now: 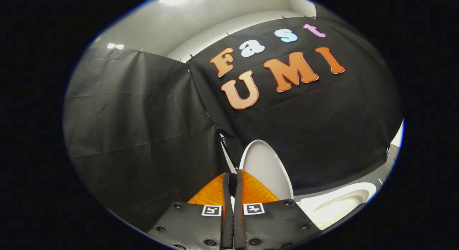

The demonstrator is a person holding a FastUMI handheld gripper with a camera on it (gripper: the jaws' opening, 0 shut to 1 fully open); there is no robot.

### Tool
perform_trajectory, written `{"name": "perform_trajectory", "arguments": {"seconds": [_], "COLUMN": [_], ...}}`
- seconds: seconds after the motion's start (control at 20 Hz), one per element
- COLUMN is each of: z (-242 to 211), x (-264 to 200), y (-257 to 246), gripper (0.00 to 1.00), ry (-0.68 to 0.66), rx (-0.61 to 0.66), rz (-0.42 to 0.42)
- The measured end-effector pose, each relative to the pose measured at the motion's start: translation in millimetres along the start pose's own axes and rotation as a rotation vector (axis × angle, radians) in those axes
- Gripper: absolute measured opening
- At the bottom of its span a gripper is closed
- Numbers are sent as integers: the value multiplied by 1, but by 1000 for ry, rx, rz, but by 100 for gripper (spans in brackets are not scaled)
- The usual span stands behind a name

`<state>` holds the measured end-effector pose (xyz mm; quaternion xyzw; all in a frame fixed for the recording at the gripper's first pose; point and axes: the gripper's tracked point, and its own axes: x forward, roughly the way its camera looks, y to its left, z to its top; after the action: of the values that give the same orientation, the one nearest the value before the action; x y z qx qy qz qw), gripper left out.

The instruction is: Open the toilet lid.

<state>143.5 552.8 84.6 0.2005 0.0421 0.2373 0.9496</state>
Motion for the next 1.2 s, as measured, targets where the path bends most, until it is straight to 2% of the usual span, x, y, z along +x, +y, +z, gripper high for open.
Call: {"name": "perform_trajectory", "arguments": {"seconds": [0.4,0.55,0.65,0.7,0.8,1.05,1.2], "z": [-21,-16,-17,-16,-14,11,44], "x": [13,13,11,9,7,-1,-9], "y": [32,27,29,30,35,30,11], "gripper": [8,13,17,22,27,75,81], "ry": [33,18,20,22,35,6,-38], "rx": [-54,-60,-61,-57,-63,-105,-135], "rz": [1,-28,-15,-5,16,42,33]}}
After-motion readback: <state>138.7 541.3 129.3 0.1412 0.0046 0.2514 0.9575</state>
